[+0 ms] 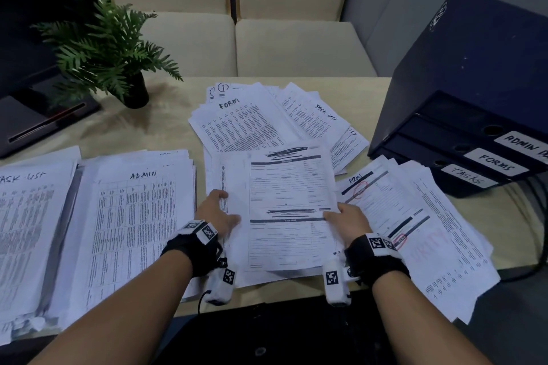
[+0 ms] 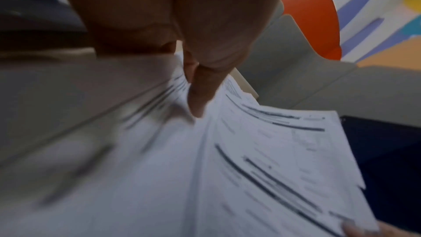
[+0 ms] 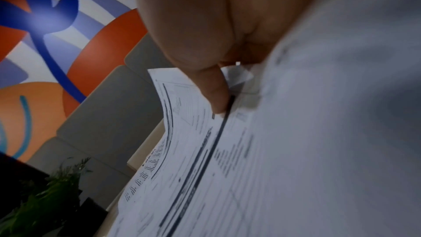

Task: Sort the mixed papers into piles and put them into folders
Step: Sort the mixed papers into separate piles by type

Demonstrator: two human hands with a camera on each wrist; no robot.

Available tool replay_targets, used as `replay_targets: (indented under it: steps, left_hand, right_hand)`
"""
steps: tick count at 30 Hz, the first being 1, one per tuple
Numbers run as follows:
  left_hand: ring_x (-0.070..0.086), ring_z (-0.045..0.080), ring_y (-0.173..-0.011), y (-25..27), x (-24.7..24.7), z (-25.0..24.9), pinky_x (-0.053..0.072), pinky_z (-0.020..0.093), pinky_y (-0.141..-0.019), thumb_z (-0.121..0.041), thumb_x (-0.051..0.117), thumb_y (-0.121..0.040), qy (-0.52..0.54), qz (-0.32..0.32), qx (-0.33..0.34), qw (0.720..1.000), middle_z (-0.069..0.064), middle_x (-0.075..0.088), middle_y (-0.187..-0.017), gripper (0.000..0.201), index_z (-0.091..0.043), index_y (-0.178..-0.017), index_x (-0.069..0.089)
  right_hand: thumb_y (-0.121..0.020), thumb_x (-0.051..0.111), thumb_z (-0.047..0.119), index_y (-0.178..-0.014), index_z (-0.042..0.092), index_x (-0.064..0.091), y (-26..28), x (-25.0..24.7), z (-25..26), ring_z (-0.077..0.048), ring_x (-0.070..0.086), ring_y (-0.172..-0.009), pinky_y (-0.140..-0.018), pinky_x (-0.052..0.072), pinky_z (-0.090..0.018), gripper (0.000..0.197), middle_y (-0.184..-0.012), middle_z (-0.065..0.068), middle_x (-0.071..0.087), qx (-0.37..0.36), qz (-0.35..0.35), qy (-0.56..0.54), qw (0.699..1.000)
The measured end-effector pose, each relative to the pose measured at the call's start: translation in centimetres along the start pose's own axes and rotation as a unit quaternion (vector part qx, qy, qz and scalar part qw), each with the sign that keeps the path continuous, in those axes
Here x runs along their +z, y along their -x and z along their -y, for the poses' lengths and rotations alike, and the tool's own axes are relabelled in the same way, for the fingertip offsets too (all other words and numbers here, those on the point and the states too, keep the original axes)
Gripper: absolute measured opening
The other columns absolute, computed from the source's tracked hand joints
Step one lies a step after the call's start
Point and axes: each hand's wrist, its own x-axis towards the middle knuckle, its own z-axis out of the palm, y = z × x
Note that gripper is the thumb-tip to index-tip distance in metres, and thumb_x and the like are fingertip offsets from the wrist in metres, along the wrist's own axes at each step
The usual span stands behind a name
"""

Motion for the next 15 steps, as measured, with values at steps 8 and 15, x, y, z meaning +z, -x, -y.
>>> replay_targets:
  steps: [8,15]
  left_hand:
    - [0.054,0.012,-0.066,0.1,-0.2,-0.4,0.038,0.016,-0.049,-0.005,0.067,-0.082,0.037,-0.027,-0.02,0.999,0.011,0.055,-0.119,0.072,-0.018,-0.142,0.03]
    - [0.061,0.026,-0.097,-0.2,-0.1,-1.0,0.046,0.026,-0.08,-0.016,0.071,-0.082,0.071,-0.012,-0.05,0.996,0.011,0.056,-0.127,0.062,-0.014,-0.136,0.043]
  right_hand:
    - [-0.095,0.055,0.016,-0.098,0.009,0.065,-0.9,-5.0,-1.0,-0.026,0.059,-0.085,-0.077,0.042,-0.027,0.013,-0.096,-0.01,0.066,0.006,-0.265,-0.167,0.95]
    - [-0.093,0.058,0.02,-0.106,0.015,0.068,-0.4,-4.5,-1.9,-0.024,0.064,-0.084,-0.071,0.048,-0.027,0.017,-0.095,-0.005,0.069,0.017,-0.136,-0.122,0.983]
